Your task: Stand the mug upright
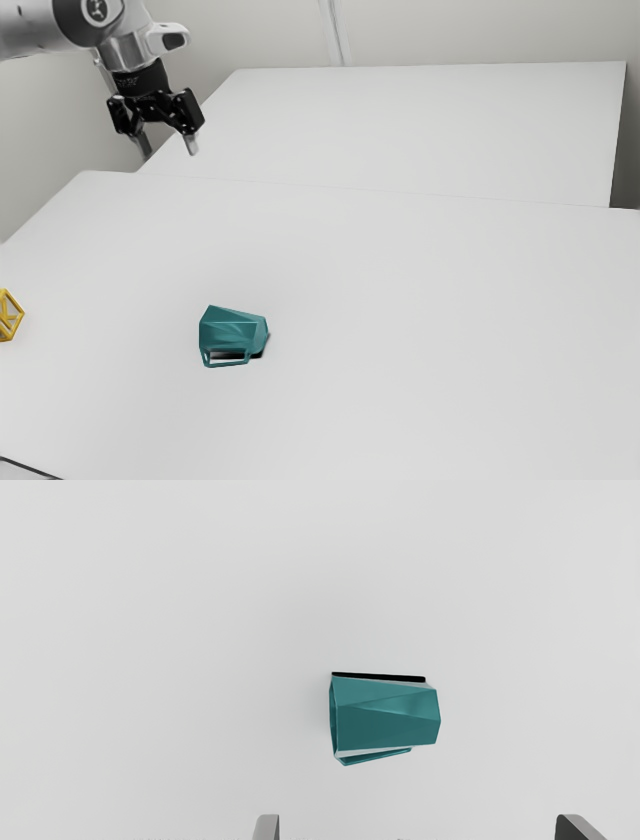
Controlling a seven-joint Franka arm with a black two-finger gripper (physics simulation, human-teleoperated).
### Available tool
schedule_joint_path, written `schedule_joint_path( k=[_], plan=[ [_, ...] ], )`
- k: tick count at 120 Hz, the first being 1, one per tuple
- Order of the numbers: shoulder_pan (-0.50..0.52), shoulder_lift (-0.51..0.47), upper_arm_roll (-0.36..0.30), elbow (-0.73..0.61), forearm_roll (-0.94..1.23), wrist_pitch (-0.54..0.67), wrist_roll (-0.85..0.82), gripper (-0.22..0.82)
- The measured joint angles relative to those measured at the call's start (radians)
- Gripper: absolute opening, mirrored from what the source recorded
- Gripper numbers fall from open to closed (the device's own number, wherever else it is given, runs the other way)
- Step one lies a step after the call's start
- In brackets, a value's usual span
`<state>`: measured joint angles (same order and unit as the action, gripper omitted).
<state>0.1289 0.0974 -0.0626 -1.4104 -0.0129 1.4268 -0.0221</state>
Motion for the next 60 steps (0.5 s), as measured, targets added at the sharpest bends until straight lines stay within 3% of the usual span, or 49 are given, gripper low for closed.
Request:
schedule_joint_path(
  k=[16, 24, 41, 60],
  plan=[
    [0.000, -0.012, 0.005, -0.008, -0.037, -0.016, 0.016, 0.60],
    [-0.033, -0.022, 0.059, -0.054, -0.062, -0.023, 0.025, 0.60],
    [-0.016, -0.162, 0.129, -0.375, -0.149, 0.069, 0.072, 0.60],
    [0.009, -0.190, 0.180, -0.692, -0.339, 0.247, 0.150, 0.60]
  ],
)
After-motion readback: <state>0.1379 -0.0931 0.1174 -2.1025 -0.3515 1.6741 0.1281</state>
